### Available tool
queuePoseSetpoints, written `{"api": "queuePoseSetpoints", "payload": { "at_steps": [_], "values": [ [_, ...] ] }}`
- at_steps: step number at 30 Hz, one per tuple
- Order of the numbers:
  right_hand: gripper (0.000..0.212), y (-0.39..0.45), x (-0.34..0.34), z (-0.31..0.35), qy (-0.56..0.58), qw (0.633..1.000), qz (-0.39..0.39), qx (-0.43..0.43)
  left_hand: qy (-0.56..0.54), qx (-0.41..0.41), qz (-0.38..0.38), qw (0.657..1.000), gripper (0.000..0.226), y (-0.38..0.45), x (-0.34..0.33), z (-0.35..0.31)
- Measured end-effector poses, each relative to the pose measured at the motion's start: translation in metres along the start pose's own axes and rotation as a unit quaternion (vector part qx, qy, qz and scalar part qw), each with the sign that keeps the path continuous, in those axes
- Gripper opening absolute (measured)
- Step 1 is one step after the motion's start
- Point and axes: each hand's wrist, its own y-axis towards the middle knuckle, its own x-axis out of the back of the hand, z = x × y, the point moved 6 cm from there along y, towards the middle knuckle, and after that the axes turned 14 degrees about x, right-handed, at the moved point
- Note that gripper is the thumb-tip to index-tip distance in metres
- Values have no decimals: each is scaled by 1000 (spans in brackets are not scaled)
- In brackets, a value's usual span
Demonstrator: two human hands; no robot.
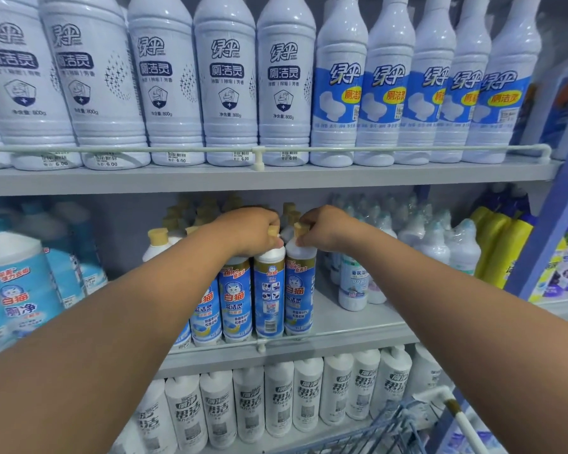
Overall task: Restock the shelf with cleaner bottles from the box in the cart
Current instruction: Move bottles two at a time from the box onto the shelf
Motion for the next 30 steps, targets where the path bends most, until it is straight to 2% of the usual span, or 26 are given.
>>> {"api": "queuePoseSetpoints", "payload": {
  "at_steps": [4,8,15,20,26,30],
  "values": [
    [44,1,-1,-2,-15,998,-54,-13,-24,-15,46,999,48,1,3,9],
    [41,5,-3,-1,-41,998,-28,-28,-37,-12,50,998,45,2,0,10],
    [40,6,0,1,-83,996,13,-22,-21,23,24,999,25,2,-2,3],
    [41,6,-2,4,-96,995,28,-14,6,44,22,999,36,-1,-2,0],
    [42,6,-1,2,-80,996,35,-15,-49,22,48,997,47,-1,1,6],
    [46,4,0,3,-69,997,41,-11,-53,42,25,997,51,2,0,9]
  ]
}}
